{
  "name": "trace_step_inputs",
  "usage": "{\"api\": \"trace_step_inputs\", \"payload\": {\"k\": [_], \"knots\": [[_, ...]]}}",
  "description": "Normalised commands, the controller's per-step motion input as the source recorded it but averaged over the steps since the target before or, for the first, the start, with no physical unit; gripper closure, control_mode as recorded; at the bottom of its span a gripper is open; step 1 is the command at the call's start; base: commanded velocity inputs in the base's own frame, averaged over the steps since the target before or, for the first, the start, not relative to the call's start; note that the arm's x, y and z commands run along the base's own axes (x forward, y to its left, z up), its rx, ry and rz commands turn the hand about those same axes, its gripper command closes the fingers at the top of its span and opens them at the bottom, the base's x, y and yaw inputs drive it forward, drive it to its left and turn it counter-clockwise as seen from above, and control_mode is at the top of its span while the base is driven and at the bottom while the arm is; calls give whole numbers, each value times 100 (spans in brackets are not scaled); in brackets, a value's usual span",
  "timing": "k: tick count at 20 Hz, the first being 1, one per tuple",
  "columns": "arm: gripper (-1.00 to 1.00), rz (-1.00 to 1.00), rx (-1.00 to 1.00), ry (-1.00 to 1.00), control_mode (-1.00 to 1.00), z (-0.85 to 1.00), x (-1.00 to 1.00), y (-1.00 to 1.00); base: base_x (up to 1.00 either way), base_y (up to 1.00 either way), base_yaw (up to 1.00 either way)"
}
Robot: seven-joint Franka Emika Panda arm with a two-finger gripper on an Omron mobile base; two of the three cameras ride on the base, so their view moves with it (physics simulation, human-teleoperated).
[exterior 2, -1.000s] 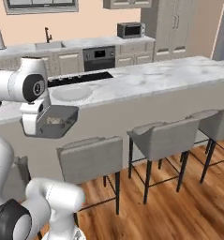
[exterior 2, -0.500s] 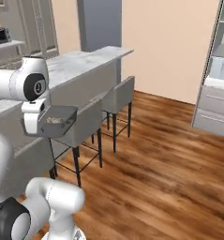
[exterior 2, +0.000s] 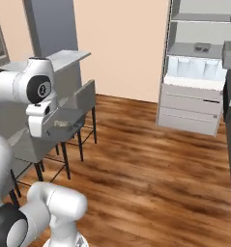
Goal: Place two dumplings into each of the tupperware containers and then place the containers in the fridge.
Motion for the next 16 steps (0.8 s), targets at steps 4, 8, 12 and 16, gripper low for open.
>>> {"api": "trace_step_inputs", "payload": {"k": [4,8,12,16], "knots": [[100,0,0,0,100,0,0,0,100,-57,20],[100,0,0,0,100,0,0,0,100,-53,2],[100,0,0,0,100,0,0,0,100,-26,-25],[100,0,0,0,100,0,0,0,98,-19,-48]]}}
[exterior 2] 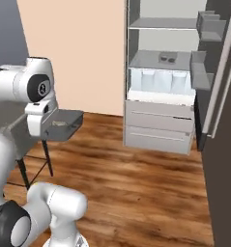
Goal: Place two dumplings into each of the tupperware containers and then place the containers in the fridge.
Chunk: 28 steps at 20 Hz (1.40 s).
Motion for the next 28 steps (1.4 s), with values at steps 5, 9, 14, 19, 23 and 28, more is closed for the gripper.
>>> {"api": "trace_step_inputs", "payload": {"k": [5,9,14,19,23,28], "knots": [[100,0,0,0,100,0,0,0,100,-57,-15],[100,0,0,0,100,0,0,0,90,-49,0],[100,0,0,0,100,0,0,0,85,-56,-1],[100,0,0,0,100,0,0,0,93,-32,-1],[100,0,0,0,100,0,0,0,84,-8,-16],[100,0,0,0,100,0,0,0,82,-33,-18]]}}
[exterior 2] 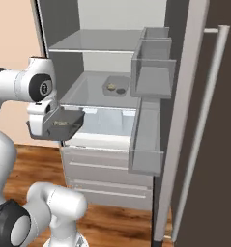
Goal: Place two dumplings into each of the tupperware containers and then place the containers in the fridge.
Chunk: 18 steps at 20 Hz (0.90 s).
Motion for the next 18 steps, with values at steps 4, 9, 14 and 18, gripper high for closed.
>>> {"api": "trace_step_inputs", "payload": {"k": [4,9,14,18], "knots": [[100,0,0,0,100,0,0,0,96,-31,0],[100,0,0,0,100,0,0,0,74,-2,9],[100,0,0,0,100,0,0,0,60,-32,6],[100,0,0,0,100,0,0,0,43,-21,5]]}}
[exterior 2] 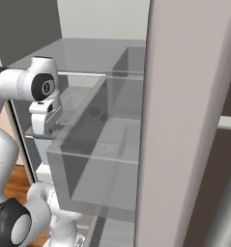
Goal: Place two dumplings into each of the tupperware containers and then place the containers in the fridge.
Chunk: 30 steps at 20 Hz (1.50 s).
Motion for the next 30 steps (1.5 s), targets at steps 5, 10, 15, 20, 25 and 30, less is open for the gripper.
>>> {"api": "trace_step_inputs", "payload": {"k": [5,10,15,20,25,30], "knots": [[100,0,0,0,100,0,0,0,8,-1,2],[100,0,0,-3,-100,0,-6,0,4,0,0],[100,0,0,-58,-100,24,-70,-1,0,0,0],[100,0,1,-48,-100,81,2,-3,0,0,0],[100,0,3,-27,-100,68,53,-5,0,0,0],[100,0,5,-22,-100,42,69,-1,0,0,0]]}}
